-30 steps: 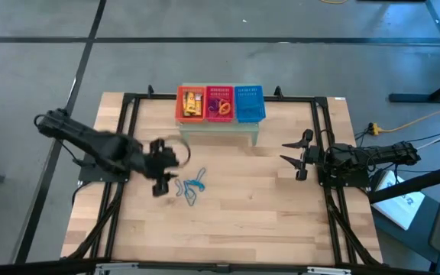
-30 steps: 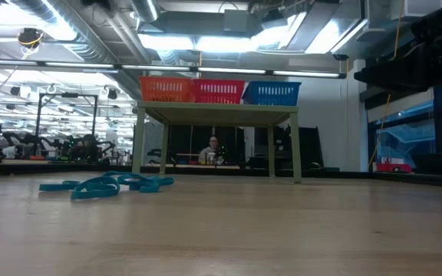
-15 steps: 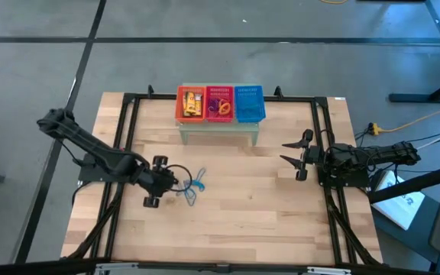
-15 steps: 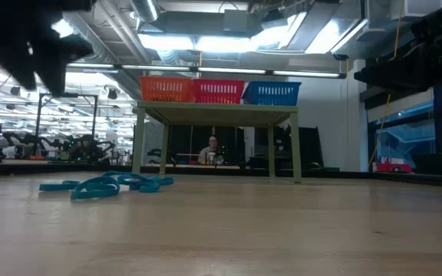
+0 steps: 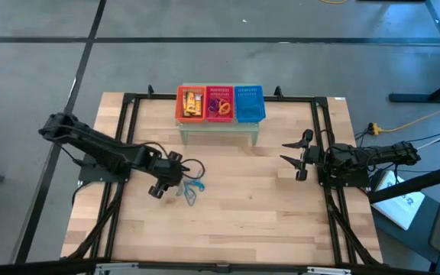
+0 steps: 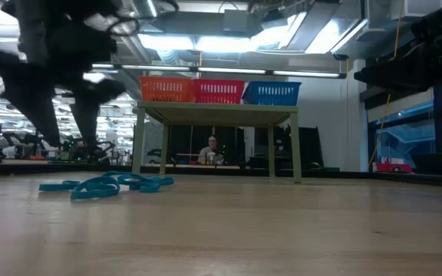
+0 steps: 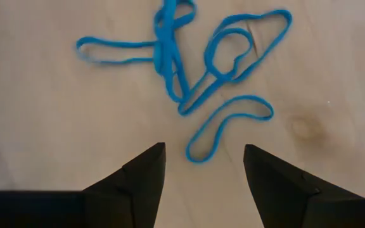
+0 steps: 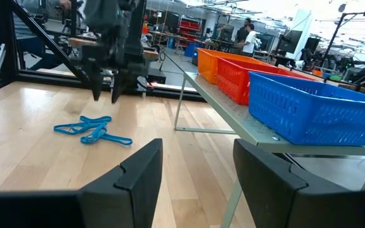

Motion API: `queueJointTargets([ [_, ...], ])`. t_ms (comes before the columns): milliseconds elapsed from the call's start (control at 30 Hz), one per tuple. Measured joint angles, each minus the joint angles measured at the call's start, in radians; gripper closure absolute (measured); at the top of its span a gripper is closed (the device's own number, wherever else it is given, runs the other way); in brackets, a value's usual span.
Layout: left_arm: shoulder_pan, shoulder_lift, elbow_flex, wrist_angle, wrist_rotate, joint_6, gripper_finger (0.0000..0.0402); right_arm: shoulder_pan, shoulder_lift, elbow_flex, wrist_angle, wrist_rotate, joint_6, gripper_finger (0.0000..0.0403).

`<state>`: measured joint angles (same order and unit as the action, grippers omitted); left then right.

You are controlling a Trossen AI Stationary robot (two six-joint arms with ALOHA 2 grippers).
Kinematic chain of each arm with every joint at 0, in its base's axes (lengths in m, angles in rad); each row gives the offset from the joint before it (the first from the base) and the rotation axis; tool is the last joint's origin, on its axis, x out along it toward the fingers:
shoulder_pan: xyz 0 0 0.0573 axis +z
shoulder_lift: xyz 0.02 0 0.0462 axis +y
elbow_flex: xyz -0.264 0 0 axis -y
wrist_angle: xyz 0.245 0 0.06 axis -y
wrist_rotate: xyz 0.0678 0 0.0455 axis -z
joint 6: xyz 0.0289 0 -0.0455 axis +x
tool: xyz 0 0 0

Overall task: Pick & Place Office Desk Supplies
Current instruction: Put the blue rubber band into the blue bin on the shelf

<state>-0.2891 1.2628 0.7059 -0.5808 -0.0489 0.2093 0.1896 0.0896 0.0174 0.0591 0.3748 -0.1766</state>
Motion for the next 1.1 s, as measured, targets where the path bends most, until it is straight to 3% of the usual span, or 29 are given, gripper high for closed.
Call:
queueJointTargets([
  [367,0.042,0.208,0.0,0.044,0.067,0.235,0.0202,0.0,0.0,0.0,0.0,0.002,-0.003,0.0208],
  [833,0.055,0.227,0.0,0.089,0.08,0.25,0.0206,0.0,0.0,0.0,0.0,0.002,-0.002,0.0207],
  [1100,0.075,0.229,0.0,0.112,0.112,0.238,0.0276,0.0,0.0,0.0,0.0,0.001,-0.002,0.0208],
])
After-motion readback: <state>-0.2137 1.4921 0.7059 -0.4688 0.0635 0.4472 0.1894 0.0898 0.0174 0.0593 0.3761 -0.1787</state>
